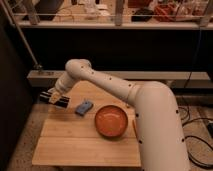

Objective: Place the eraser in the ceramic cup

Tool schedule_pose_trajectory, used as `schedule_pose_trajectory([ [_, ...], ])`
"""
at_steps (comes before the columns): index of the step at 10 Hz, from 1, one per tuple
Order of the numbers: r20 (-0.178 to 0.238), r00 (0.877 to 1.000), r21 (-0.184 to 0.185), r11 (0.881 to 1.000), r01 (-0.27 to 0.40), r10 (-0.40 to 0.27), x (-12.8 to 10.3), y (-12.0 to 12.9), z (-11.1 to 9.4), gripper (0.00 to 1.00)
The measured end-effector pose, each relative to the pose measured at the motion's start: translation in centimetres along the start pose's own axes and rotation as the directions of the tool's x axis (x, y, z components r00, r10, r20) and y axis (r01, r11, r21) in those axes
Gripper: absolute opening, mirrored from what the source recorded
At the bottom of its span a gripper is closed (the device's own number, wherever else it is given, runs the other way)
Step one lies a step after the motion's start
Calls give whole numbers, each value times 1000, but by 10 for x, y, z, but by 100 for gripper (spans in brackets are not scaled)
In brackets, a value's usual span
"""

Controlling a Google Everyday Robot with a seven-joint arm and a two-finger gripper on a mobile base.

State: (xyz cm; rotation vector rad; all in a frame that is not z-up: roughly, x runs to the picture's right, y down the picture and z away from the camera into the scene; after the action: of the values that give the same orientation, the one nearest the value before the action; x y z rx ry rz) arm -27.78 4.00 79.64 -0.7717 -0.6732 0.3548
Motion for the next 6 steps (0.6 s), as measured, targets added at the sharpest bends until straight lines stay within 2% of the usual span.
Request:
schedule_pose_trajectory([
  [6,3,1000,11,1000,-7,7,1,2,2,3],
])
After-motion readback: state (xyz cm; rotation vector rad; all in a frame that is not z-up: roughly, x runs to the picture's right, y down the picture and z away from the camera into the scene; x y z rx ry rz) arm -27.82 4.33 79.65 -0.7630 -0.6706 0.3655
